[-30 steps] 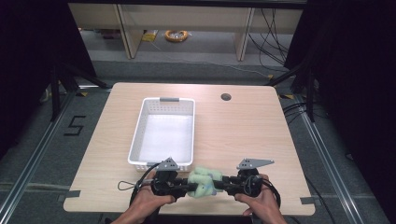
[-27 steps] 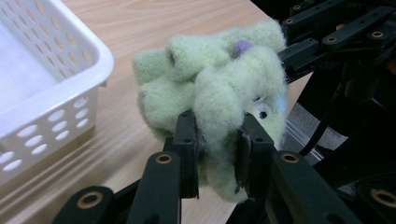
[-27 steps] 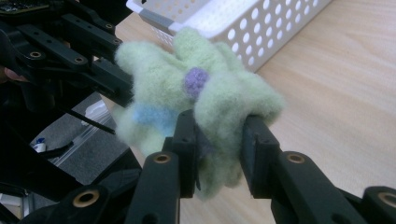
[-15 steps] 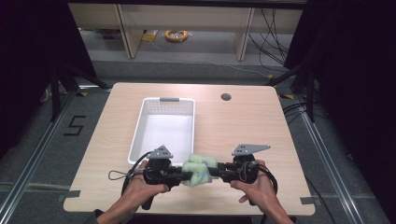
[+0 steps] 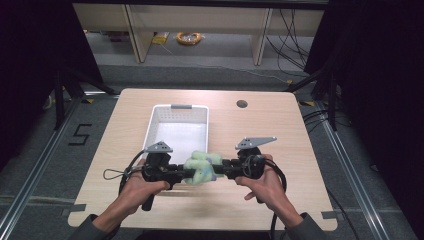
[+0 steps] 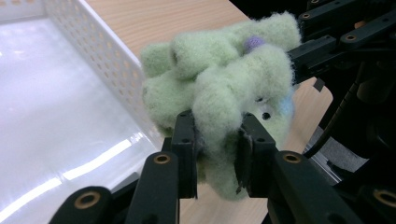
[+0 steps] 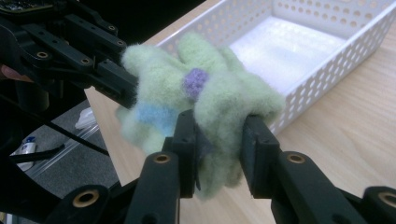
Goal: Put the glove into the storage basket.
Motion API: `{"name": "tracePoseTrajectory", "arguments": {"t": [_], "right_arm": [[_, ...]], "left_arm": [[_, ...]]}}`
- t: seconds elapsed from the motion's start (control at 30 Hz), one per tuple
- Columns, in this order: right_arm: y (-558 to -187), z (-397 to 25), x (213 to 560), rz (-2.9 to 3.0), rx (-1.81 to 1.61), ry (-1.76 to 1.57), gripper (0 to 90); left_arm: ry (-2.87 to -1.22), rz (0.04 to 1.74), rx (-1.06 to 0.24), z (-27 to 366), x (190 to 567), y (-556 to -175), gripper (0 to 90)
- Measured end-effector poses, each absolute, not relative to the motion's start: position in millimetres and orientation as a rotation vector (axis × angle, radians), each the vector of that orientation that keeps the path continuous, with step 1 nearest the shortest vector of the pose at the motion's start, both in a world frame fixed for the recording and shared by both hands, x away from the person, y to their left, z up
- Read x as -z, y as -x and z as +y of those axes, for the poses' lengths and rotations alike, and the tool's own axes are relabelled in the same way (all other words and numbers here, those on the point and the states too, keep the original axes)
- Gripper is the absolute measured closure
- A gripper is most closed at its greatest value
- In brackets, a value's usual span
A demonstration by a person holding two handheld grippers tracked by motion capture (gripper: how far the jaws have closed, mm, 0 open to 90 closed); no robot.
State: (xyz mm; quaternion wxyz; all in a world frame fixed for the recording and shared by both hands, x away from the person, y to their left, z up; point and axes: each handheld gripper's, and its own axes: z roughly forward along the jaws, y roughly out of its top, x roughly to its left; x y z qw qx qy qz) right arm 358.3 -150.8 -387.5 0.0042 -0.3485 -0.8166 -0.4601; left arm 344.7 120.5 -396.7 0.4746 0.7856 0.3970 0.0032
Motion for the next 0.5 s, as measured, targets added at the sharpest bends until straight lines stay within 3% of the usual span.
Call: {"name": "tracePoseTrajectory", "arguments": {"t": [0.5], "right_arm": [[-389.6,-110.9,382.5,-2.604,1.403,1.045,70.4]], "left_arm": [[-1.887,1.064,-0.058,154.9,394.3,-364.7,70.5]]}}
